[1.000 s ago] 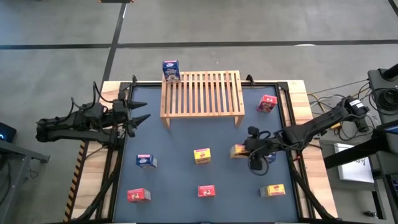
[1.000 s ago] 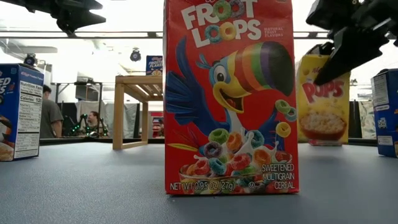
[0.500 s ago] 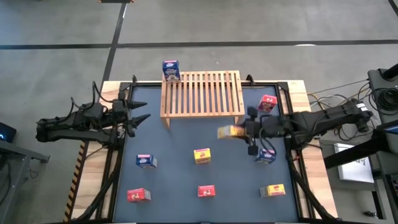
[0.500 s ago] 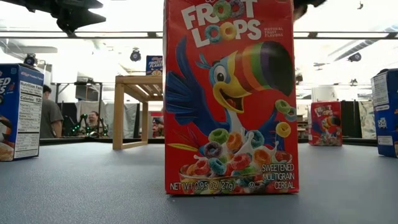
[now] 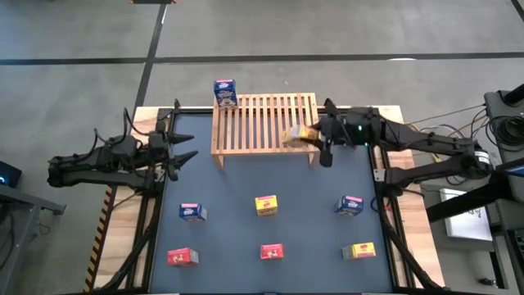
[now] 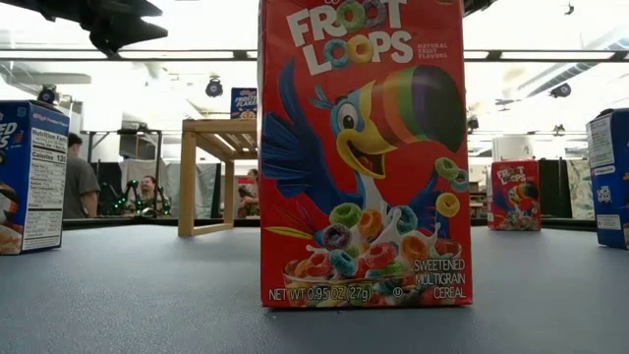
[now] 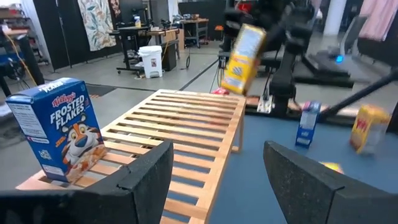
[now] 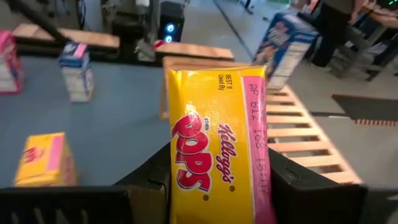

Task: Stack cereal on shelf
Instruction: Put the top right yellow cereal box on the shelf

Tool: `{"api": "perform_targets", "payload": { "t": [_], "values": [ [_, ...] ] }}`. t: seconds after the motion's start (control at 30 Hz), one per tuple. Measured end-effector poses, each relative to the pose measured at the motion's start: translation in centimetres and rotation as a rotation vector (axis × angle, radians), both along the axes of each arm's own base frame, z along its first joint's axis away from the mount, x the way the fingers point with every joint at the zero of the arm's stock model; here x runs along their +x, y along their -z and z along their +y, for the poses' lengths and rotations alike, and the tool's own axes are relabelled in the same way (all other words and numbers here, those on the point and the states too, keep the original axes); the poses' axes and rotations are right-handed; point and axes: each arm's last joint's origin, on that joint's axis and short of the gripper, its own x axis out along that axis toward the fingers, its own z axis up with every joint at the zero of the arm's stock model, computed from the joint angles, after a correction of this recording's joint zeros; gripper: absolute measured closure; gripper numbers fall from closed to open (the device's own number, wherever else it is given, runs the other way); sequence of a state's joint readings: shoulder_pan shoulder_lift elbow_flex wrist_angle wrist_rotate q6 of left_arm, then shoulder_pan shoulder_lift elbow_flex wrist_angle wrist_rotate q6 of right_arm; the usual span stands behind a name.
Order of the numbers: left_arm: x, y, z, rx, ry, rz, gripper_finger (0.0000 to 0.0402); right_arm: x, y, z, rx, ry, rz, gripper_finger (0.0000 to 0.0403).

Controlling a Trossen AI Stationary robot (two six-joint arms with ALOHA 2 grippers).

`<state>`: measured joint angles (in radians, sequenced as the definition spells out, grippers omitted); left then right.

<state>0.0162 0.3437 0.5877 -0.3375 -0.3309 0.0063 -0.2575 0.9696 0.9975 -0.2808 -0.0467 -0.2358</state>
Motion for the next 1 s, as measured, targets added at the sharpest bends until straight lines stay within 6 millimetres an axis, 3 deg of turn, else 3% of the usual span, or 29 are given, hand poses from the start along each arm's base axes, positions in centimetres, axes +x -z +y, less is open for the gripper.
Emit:
{"api": "perform_targets", "payload": {
  "t": [0.57,0.73,1.0],
  "values": [
    [-0.9,-0.3,0.0,-0.015,-0.001,-0.055,0.0168,1.5,-0.5,-10.6,0.006,0.140,0.065,0.0273],
    [-1.0,-0.4,-0.1,-0.040,0.045,-0.077,0.0168,1.7,-0.8,-12.9,0.030,0.114,0.126,0.0273],
    [-2.9,-0.8,-0.4,-0.049,0.123,-0.188,0.0168,2.2,0.7,-15.0,0.057,0.070,0.173,0.0273]
  ]
}}
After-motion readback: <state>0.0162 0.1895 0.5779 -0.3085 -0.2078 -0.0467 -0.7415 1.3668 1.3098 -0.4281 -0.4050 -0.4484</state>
